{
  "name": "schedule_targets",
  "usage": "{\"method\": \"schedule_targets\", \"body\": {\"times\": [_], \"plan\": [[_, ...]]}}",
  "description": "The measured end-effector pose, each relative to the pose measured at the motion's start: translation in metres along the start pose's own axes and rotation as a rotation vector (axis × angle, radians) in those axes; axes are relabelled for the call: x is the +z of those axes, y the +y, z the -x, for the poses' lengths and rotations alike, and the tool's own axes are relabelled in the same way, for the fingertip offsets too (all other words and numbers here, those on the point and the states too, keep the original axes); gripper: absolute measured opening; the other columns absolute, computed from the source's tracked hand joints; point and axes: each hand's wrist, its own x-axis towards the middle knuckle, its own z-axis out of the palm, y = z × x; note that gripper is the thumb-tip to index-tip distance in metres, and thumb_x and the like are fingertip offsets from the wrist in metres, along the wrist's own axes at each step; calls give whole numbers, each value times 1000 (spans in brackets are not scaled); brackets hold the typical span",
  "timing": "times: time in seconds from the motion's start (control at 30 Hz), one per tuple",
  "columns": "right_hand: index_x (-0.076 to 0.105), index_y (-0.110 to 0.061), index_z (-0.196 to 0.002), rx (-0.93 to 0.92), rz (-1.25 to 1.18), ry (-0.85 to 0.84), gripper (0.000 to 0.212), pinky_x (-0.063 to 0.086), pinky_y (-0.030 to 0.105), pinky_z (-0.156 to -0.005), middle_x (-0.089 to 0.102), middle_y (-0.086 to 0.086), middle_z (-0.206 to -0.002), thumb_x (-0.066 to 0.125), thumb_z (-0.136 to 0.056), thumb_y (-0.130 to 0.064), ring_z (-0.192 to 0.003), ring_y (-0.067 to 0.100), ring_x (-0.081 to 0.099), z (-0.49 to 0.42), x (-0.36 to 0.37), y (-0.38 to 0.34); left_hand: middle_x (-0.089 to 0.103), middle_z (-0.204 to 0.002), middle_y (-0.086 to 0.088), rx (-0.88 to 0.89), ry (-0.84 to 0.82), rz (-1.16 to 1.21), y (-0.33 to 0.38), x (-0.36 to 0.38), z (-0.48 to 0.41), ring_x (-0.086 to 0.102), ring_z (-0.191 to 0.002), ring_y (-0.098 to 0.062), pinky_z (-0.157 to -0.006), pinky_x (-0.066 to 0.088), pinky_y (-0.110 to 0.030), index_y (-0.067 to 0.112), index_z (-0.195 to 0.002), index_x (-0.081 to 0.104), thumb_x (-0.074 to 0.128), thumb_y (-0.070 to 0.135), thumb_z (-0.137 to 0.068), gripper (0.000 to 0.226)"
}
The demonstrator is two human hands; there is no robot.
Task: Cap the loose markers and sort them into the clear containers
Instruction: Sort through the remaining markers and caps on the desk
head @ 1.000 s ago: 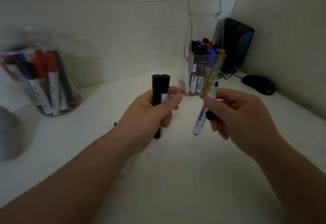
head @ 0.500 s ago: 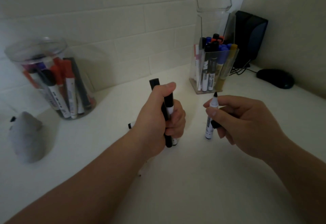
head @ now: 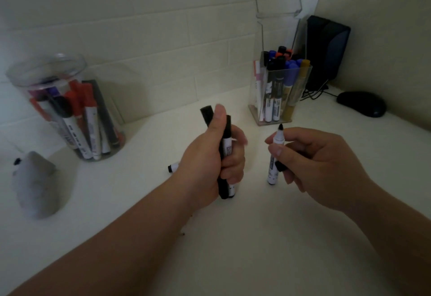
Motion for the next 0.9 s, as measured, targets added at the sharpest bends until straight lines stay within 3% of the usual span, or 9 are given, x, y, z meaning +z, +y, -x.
{"method": "schedule_targets", "body": {"times": [0.1, 0.23, 0.47, 0.57, 0.67, 0.77, 0.9], "plan": [[71, -26, -94, 19, -26, 12, 14, 40, 11, -42, 66, 0, -55, 63, -85, -32, -39, 6, 52, -1, -2, 0, 44, -58, -7, 60, 63, -15, 3, 1, -1, 26, -44, -17, -50, 17, -31, 10, -109, 51, 39, 45, -104, 37], [76, -20, -90, 147, -181, 19, 15, 39, 25, -38, 60, 10, -52, 64, -89, -30, -40, 22, 45, -3, -2, 3, 59, -71, -10, 89, 83, -70, 8, 1, 2, 39, -48, -16, -48, 33, -27, 5, -120, 56, 41, 24, -107, 29], [70, 5, -94, 408, -277, -241, 28, 33, 25, -39, 53, 14, -57, 67, -93, -23, -42, 17, 40, -5, 0, 6, 71, -85, -8, 45, 78, -372, 7, -1, 8, 45, -54, -18, -50, 38, -27, 8, -111, 68, 49, 23, -104, 26], [70, 3, -94, 448, -275, -277, 28, 33, 24, -40, 52, 12, -58, 67, -93, -25, -44, 16, 40, -7, -6, 6, 71, -76, -6, 47, 89, -749, 4, -3, 8, 49, -53, -14, -52, 41, -25, 13, -99, 70, 51, 29, -104, 26], [72, -2, -84, 518, -103, -318, 31, 31, 25, -41, 53, 11, -58, 70, -91, -32, -44, 16, 38, -10, -16, 8, 62, -63, 4, 46, 107, -1149, -3, -4, 3, 49, -48, -3, -51, 40, -16, 17, -82, 65, 49, 39, -103, 35], [69, -8, -67, 599, 41, -337, 36, 31, 25, -42, 53, 9, -54, 74, -87, -37, -42, 17, 37, -12, -22, 9, 61, -74, 6, 70, 99, -1325, -11, 3, -1, 54, -62, -4, -59, 42, -17, 18, -88, 59, 46, 42, -104, 31], [71, -5, -73, 613, 164, -300, 37, 35, 22, -41, 59, 7, -52, 78, -83, -40, -41, 16, 42, -14, -19, 10, 48, -80, 4, 189, 100, -1566, -24, 10, -11, 50, -73, -15, -62, 36, -26, 17, -90, 48, 41, 38, -105, 27]]}}
